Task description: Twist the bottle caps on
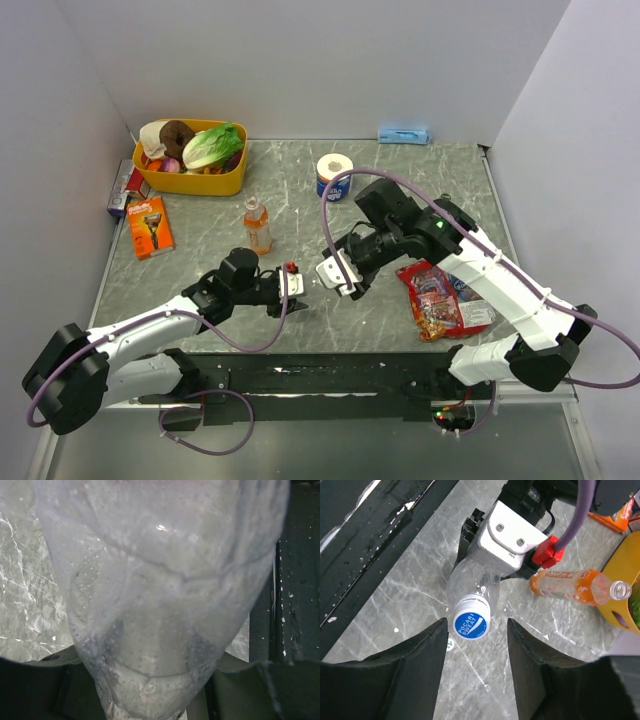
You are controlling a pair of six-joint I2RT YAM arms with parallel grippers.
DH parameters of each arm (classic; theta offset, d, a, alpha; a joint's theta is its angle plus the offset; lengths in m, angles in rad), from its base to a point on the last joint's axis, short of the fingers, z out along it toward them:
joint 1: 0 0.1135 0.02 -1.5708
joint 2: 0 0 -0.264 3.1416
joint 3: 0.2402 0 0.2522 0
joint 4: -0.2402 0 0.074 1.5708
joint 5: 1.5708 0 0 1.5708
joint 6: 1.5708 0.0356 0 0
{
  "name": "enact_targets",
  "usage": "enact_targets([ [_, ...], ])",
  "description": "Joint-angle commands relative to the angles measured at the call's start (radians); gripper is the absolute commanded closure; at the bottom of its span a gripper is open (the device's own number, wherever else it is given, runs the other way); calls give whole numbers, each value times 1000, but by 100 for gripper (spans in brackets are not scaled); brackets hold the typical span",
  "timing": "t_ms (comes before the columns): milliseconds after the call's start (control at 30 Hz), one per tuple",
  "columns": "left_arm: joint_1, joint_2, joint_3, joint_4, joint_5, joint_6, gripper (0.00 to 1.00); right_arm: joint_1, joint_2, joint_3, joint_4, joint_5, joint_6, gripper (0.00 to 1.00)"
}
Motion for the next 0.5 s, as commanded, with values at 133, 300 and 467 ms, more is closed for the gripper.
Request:
enact_targets([
  [133,2,-19,42,31,34,18,99,15,33,18,-19,-6,-40,50],
  [300,5,-19,40,55,22,-10,99,17,55,25,-39,2,-32,57],
  [467,8,-17,34,91,7,-40,99,17,61,2,4,28,28,76],
])
